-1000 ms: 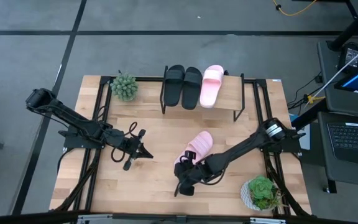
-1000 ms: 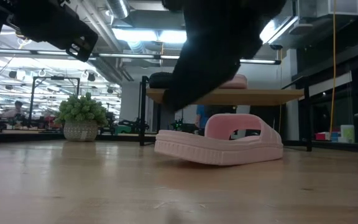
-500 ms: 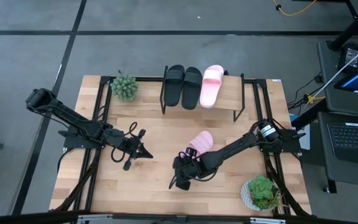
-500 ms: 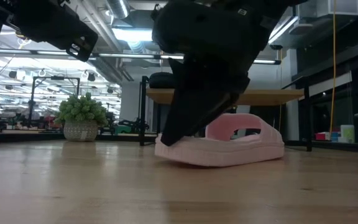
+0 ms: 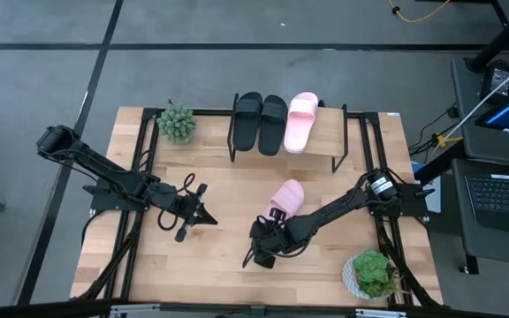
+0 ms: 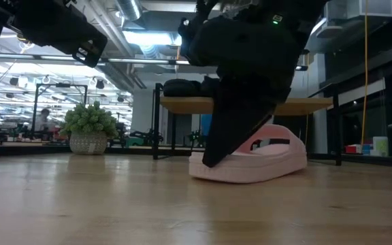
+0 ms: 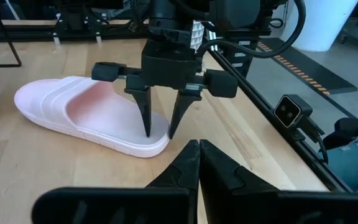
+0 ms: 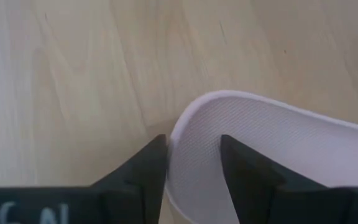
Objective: Pick and place slides into the shelf
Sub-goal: Put the pink slide on the shelf
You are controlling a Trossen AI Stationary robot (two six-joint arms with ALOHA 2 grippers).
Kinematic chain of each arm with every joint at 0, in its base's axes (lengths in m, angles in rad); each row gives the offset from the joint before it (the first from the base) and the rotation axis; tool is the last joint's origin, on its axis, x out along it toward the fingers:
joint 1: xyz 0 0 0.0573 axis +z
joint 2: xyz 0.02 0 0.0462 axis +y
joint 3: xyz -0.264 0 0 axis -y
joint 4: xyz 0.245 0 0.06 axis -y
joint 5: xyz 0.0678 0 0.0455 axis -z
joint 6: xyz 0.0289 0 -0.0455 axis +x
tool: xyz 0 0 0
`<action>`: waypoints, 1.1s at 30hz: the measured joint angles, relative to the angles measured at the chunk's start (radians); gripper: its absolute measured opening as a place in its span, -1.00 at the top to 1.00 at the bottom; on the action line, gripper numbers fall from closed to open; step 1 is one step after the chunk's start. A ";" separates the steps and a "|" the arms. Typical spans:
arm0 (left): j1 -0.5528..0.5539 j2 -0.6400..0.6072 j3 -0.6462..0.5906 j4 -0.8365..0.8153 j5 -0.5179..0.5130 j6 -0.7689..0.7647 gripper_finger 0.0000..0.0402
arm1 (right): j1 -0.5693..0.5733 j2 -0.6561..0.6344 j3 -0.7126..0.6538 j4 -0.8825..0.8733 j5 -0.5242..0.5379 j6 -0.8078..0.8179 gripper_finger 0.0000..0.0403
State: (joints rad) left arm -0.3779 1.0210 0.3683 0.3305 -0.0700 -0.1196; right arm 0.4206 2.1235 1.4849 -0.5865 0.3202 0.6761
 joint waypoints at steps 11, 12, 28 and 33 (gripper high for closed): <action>0.000 0.000 0.000 0.000 0.000 0.000 0.98 | 0.010 -0.001 0.000 -0.037 -0.039 0.004 0.37; 0.000 0.000 0.000 0.000 0.000 0.000 0.98 | 0.011 -0.002 0.000 -0.042 -0.038 0.004 0.38; 0.000 0.000 0.000 -0.001 0.000 0.000 0.98 | 0.019 -0.002 0.000 -0.141 -0.049 0.053 0.50; 0.000 0.000 0.000 -0.001 0.000 0.000 0.98 | 0.020 -0.001 0.000 -0.135 -0.055 0.052 0.83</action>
State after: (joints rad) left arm -0.3779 1.0210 0.3683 0.3297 -0.0697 -0.1192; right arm 0.4401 2.1223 1.4845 -0.7211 0.2653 0.7282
